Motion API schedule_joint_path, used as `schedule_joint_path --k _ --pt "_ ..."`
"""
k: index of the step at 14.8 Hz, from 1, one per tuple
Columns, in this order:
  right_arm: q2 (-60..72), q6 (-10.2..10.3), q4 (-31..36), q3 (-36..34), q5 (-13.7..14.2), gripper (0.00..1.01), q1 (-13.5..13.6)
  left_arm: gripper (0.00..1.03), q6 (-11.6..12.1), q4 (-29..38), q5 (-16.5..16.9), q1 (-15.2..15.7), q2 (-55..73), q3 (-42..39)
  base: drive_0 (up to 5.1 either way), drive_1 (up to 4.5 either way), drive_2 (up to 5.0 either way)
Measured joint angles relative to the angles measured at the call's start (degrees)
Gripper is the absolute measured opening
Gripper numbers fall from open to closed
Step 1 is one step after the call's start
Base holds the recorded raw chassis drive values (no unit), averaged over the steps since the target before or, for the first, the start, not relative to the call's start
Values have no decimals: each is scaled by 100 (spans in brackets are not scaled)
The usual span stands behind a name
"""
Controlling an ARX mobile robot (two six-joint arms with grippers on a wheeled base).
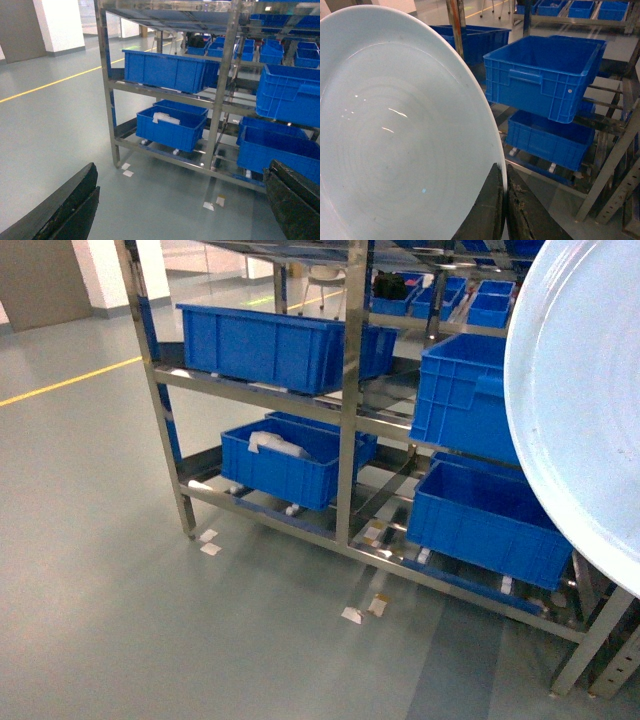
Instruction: Place blue tray on left shelf second layer neatly
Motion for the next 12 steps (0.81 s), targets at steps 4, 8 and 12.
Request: schedule_joint_path --k 4,8,12 --pt "37 0 -15 0 -2 2 2 98 0 7 -2 0 0 0 13 423 -396" --pt "37 0 -15 0 0 2 0 98 0 13 -4 0 0 0 1 412 -410" --pt "39 0 -22 0 -2 2 4 98 0 -2 -4 0 0 0 3 414 -408"
